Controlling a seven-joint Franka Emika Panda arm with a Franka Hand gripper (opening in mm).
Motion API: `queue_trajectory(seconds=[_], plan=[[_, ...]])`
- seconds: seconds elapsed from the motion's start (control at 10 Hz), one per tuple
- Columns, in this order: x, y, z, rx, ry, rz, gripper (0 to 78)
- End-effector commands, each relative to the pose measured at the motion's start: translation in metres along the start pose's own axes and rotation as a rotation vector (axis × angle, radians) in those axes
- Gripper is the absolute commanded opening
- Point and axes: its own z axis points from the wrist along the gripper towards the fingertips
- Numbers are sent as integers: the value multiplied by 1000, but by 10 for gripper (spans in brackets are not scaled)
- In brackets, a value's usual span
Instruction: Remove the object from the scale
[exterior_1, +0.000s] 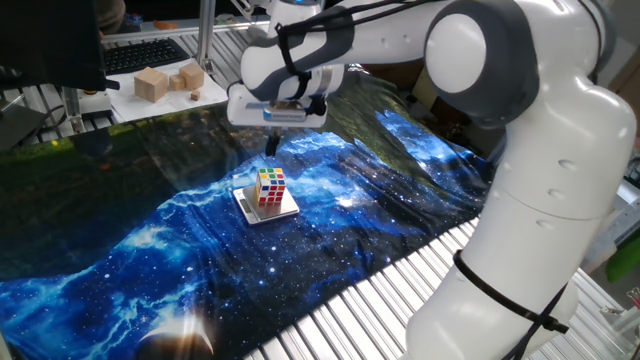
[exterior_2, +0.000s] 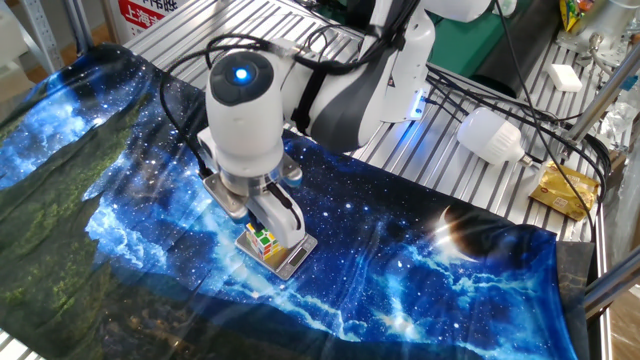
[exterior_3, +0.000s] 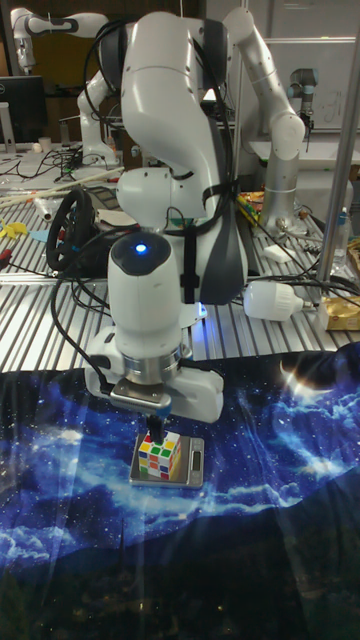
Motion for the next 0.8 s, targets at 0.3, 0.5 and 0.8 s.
queue_trajectory(seconds=[0.3, 0.5, 0.8], plan=[[3, 2, 14, -5, -6, -1, 0], [8, -1, 18, -8, -5, -5, 0], [10, -2, 21, -20, -11, 0, 0]])
